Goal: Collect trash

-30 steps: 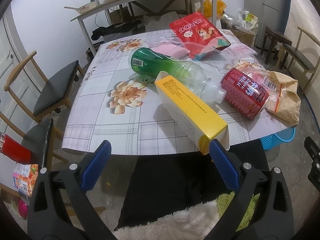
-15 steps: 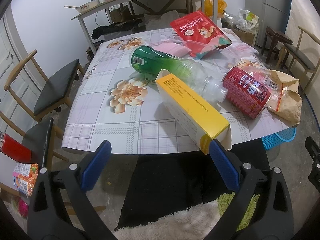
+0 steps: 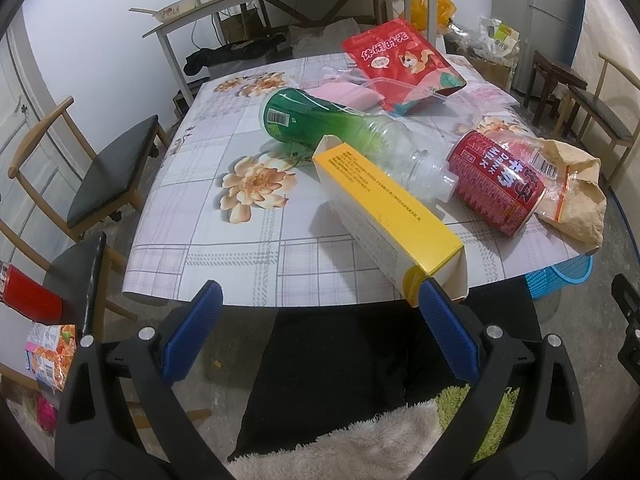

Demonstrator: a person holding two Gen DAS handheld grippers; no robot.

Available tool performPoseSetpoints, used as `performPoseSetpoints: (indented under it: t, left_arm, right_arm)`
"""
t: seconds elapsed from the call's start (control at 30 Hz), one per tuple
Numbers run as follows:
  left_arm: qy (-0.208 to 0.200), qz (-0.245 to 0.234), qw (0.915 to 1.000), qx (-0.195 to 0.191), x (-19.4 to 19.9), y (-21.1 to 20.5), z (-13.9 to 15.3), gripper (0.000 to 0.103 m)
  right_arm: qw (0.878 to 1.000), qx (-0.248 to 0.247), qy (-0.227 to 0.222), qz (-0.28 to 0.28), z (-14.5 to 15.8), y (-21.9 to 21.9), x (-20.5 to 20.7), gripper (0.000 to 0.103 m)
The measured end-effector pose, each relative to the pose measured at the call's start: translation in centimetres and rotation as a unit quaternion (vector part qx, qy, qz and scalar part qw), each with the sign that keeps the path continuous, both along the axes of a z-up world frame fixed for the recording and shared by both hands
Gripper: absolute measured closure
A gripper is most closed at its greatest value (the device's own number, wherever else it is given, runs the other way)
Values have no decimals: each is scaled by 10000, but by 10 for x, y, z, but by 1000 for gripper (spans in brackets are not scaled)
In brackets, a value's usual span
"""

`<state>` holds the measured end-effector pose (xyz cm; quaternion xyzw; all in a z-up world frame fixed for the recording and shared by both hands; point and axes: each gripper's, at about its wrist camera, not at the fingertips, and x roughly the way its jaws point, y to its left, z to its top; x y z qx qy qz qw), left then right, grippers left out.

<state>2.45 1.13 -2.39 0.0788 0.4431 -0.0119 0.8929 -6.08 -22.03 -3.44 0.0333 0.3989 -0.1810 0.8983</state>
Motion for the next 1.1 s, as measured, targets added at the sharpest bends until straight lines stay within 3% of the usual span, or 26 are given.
performPoseSetpoints:
  t: [0.67,0.93,1.1]
  left_arm:
    - [57,-5,9999,-111,12,7,-1,9]
    - [-101,-178,9939,-1082,31,22,22,9]
    - [-331,-708,9787,-1899,41,20,23,9]
  right_arm:
    - [9999,110,-4,25,-4,3,5,6]
    - [9997,242,0,-3,-10,-2,8,6]
    - [9994,353,20,-30,-16,-9,11,6]
